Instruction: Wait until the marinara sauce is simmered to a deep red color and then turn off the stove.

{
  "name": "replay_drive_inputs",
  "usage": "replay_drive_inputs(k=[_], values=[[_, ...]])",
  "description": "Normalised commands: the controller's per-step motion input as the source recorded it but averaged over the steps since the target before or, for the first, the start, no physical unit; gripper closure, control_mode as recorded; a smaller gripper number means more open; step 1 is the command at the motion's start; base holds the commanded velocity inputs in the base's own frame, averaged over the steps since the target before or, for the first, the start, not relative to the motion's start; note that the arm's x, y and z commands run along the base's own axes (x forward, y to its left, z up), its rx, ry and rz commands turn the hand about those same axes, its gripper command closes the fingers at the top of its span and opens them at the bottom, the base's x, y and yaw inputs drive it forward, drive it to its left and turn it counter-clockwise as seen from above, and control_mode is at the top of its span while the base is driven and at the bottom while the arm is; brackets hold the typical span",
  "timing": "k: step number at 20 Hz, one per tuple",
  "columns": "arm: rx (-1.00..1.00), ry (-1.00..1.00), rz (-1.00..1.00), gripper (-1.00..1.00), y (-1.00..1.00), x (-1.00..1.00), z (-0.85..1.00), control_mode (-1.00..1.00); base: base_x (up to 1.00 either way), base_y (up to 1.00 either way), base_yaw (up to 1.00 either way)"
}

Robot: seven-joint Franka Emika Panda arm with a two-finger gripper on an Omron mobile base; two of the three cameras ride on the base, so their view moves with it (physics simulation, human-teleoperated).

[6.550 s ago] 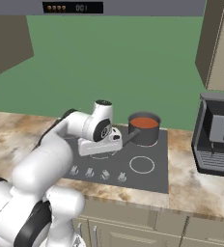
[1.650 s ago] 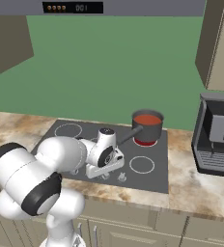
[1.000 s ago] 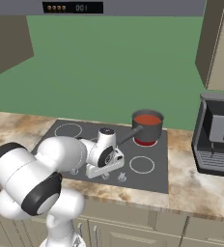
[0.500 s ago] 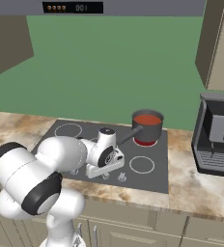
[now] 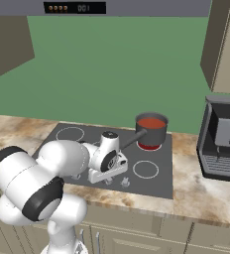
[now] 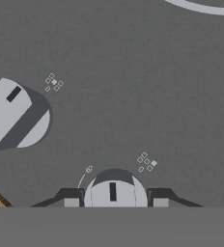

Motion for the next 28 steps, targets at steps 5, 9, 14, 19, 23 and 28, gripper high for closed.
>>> replay_drive_inputs(k=[5, 9, 14, 19, 23, 28], values=[[0.00, 0.00, 0.00, 1.00, 0.00, 0.00, 0.00, -1.00, 0.00, 0.00, 0.00], [0.00, 0.00, 0.00, 1.00, 0.00, 0.00, 0.00, -1.00, 0.00, 0.00, 0.00], [0.00, 0.00, 0.00, 1.00, 0.00, 0.00, 0.00, -1.00, 0.00, 0.00, 0.00], [0.00, 0.00, 0.00, 1.00, 0.00, 0.00, 0.00, -1.00, 0.00, 0.00, 0.00], [0.00, 0.00, 0.00, 1.00, 0.00, 0.00, 0.00, -1.00, 0.00, 0.00, 0.00], [0.00, 0.00, 0.00, 1.00, 0.00, 0.00, 0.00, -1.00, 0.00, 0.00, 0.00]])
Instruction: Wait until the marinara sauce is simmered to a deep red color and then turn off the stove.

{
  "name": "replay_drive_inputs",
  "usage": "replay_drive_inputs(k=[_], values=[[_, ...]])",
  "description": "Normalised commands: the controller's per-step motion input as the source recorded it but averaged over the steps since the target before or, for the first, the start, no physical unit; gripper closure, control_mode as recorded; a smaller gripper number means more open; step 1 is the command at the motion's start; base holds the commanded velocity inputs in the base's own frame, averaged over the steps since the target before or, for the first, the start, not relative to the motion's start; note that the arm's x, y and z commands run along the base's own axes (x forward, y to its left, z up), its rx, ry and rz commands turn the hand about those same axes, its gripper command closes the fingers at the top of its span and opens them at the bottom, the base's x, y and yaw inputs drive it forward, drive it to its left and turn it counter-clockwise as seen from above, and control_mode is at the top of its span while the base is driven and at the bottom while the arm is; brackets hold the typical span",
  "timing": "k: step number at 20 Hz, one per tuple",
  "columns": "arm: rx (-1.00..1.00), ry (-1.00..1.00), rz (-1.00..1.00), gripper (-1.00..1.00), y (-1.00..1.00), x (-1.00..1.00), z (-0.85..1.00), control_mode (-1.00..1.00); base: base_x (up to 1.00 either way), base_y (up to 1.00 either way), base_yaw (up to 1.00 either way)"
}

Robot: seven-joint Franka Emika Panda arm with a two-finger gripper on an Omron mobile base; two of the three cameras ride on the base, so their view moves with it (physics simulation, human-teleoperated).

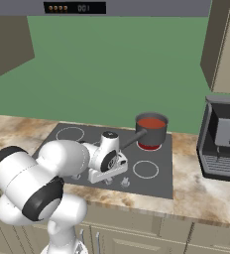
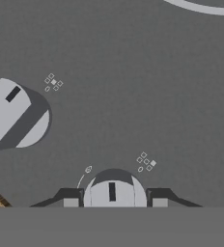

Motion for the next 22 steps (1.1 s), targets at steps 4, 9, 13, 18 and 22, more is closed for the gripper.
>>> replay_drive_inputs(k=[4, 9, 13, 18, 22], values=[[0.00, 0.00, 0.00, 1.00, 0.00, 0.00, 0.00, -1.00, 0.00, 0.00, 0.00], [0.00, 0.00, 0.00, 1.00, 0.00, 0.00, 0.00, -1.00, 0.00, 0.00, 0.00], [0.00, 0.00, 0.00, 1.00, 0.00, 0.00, 0.00, -1.00, 0.00, 0.00, 0.00], [0.00, 0.00, 0.00, 1.00, 0.00, 0.00, 0.00, -1.00, 0.00, 0.00, 0.00], [0.00, 0.00, 0.00, 1.00, 0.00, 0.00, 0.00, -1.00, 0.00, 0.00, 0.00]])
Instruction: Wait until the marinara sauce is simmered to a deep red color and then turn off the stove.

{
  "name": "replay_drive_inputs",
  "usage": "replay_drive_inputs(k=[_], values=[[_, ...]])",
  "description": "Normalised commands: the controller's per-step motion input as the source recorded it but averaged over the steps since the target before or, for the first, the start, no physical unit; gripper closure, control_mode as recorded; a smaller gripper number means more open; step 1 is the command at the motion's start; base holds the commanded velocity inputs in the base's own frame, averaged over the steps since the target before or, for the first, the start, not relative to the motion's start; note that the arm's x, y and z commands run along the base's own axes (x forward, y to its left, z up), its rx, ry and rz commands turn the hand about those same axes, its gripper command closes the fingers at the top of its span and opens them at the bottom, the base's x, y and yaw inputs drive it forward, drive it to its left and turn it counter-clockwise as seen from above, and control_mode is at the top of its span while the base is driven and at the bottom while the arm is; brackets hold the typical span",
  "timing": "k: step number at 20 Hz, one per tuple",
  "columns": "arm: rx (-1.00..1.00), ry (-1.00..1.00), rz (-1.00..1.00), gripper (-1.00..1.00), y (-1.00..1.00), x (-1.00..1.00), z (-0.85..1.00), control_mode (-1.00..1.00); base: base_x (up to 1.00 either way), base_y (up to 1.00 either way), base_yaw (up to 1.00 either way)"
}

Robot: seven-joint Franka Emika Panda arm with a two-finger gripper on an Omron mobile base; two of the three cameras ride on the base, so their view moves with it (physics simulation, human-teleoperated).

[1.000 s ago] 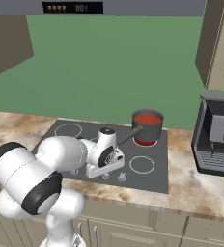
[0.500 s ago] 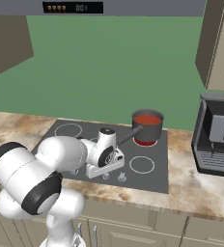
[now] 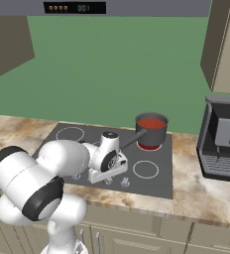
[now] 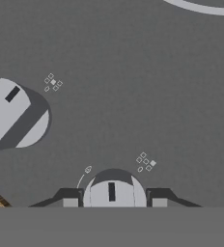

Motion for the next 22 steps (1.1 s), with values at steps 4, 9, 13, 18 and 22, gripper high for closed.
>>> replay_drive_inputs(k=[4, 9, 13, 18, 22], values=[[0.00, 0.00, 0.00, 1.00, 0.00, 0.00, 0.00, -1.00, 0.00, 0.00, 0.00], [0.00, 0.00, 0.00, 1.00, 0.00, 0.00, 0.00, -1.00, 0.00, 0.00, 0.00], [0.00, 0.00, 0.00, 1.00, 0.00, 0.00, 0.00, -1.00, 0.00, 0.00, 0.00], [0.00, 0.00, 0.00, 1.00, 0.00, 0.00, 0.00, -1.00, 0.00, 0.00, 0.00], [0.00, 0.00, 0.00, 1.00, 0.00, 0.00, 0.00, -1.00, 0.00, 0.00, 0.00]])
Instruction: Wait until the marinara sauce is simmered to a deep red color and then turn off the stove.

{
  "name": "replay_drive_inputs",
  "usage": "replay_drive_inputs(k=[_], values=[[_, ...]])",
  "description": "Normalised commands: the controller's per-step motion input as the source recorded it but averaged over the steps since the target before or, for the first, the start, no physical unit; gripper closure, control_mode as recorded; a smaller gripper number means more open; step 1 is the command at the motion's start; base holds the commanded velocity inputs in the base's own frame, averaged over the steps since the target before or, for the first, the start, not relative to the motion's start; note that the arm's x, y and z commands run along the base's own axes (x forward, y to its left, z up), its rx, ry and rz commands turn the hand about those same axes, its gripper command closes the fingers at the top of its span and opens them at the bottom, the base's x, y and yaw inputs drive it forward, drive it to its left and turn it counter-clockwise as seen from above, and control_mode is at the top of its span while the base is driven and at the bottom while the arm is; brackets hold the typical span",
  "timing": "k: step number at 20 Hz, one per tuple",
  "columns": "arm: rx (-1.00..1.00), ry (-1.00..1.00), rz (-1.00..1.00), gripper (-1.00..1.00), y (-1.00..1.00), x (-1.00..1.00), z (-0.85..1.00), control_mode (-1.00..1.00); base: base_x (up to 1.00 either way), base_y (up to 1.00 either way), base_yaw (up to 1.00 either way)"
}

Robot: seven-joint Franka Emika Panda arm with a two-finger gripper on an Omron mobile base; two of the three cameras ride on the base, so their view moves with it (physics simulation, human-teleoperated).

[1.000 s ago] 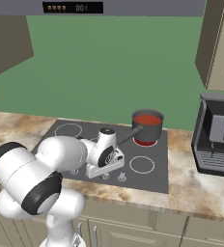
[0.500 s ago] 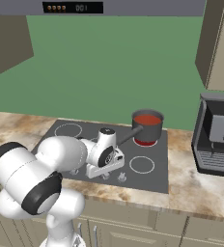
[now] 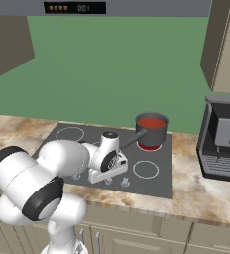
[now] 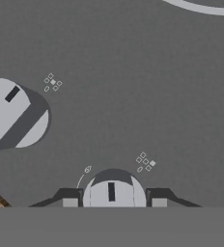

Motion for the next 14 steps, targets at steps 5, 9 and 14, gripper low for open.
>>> replay_drive_inputs(k=[5, 9, 14], values=[[0.00, 0.00, 0.00, 1.00, 0.00, 0.00, 0.00, -1.00, 0.00, 0.00, 0.00], [0.00, 0.00, 0.00, 1.00, 0.00, 0.00, 0.00, -1.00, 0.00, 0.00, 0.00], [0.00, 0.00, 0.00, 1.00, 0.00, 0.00, 0.00, -1.00, 0.00, 0.00, 0.00]])
